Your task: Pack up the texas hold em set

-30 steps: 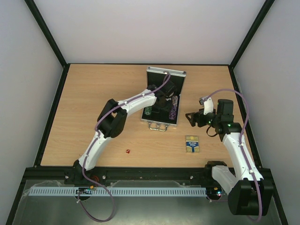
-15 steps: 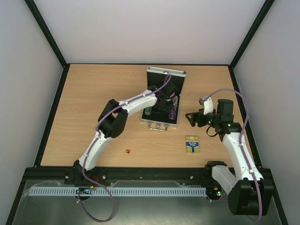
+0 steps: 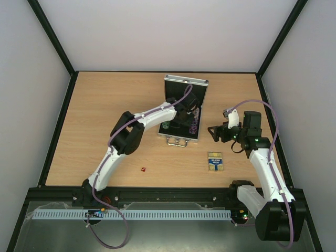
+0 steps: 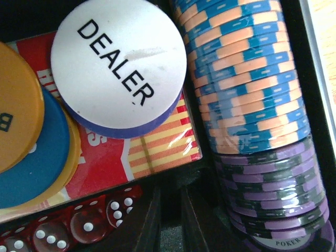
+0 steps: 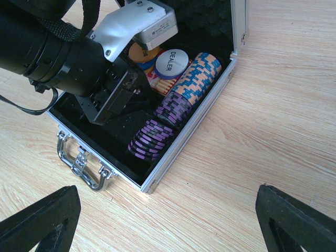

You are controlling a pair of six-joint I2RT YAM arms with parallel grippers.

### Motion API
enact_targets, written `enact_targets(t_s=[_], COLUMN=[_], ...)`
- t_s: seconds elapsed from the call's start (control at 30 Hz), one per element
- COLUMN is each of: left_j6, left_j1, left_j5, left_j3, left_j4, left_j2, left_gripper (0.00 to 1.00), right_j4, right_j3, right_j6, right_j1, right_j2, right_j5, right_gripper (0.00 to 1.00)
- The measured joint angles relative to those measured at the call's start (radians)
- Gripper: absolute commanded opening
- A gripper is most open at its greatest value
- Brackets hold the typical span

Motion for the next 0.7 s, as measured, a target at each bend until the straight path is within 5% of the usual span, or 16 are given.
enact_targets(t_s=[0.33,0.7], left_j6=[0.006,-0.064], left_j1=[0.002,-0.026], left_j5=[0.029,0.0], left_j3=[-0.068,-0.597], left_j4=[-0.002,-0.008], left_j2=[-0.084,-0.686], left_gripper=[0.26,0.4], right_j4=[0.0,0.0], right_j3=[0.0,0.0], right_j6=[0.0,-0.003], right_j1=[0.0,0.0], right_j2=[0.0,-0.004], right_j5=[0.0,-0.002], right_gripper=[0.92,0.92])
